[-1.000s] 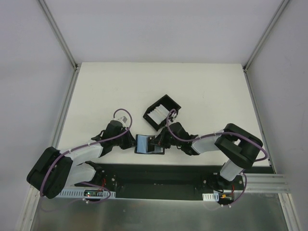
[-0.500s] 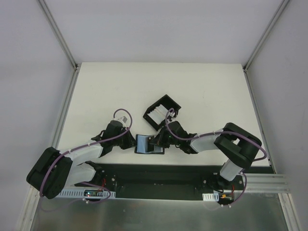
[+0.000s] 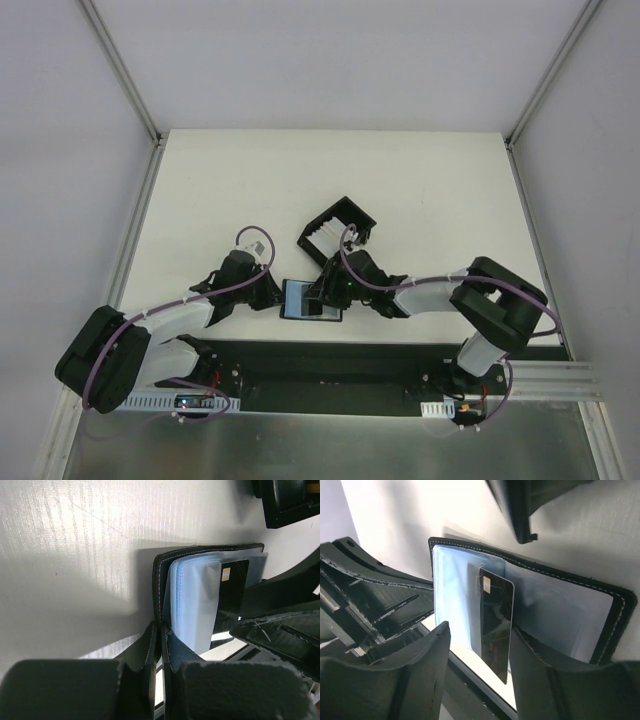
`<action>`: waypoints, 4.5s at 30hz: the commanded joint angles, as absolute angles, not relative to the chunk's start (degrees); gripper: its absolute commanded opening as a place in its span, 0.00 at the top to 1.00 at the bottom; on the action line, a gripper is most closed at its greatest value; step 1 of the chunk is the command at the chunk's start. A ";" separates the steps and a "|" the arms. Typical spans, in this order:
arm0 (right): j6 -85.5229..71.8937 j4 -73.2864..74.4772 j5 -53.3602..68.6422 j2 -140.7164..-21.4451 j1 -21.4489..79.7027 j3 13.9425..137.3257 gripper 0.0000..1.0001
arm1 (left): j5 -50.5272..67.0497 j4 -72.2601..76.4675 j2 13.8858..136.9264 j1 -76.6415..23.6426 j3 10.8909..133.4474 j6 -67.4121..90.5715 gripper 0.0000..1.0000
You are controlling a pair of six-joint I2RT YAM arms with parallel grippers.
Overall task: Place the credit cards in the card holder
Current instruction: Insert the credit card into the card holder, then pick up the credit card from the storage box.
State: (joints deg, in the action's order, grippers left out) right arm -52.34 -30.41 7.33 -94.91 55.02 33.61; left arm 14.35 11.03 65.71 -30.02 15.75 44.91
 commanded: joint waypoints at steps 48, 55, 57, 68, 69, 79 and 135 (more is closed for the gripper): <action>-31.13 -6.62 1.58 -83.42 55.20 44.81 0.39 | 12.48 7.82 65.48 -30.23 15.73 42.63 1.00; -22.16 7.20 -3.51 -76.74 50.02 50.53 0.38 | 13.88 7.56 64.69 -30.23 17.75 42.54 1.00; -19.70 9.04 -1.68 -76.38 45.90 52.46 0.38 | 13.80 7.47 65.04 -30.23 18.02 42.45 1.00; -0.81 18.44 15.73 -89.90 34.72 72.23 0.22 | 14.06 7.56 66.79 -30.23 19.33 41.66 1.00; 1.04 18.98 16.25 -91.04 34.72 73.29 0.21 | 14.24 7.47 66.88 -30.23 19.51 41.66 1.00; 8.17 25.05 20.47 -103.35 32.61 84.89 0.17 | 14.06 7.38 66.80 -30.23 19.60 41.49 1.00; -6.24 15.82 20.39 -105.29 30.15 76.03 0.35 | 13.27 6.59 70.58 -30.23 21.53 39.99 1.00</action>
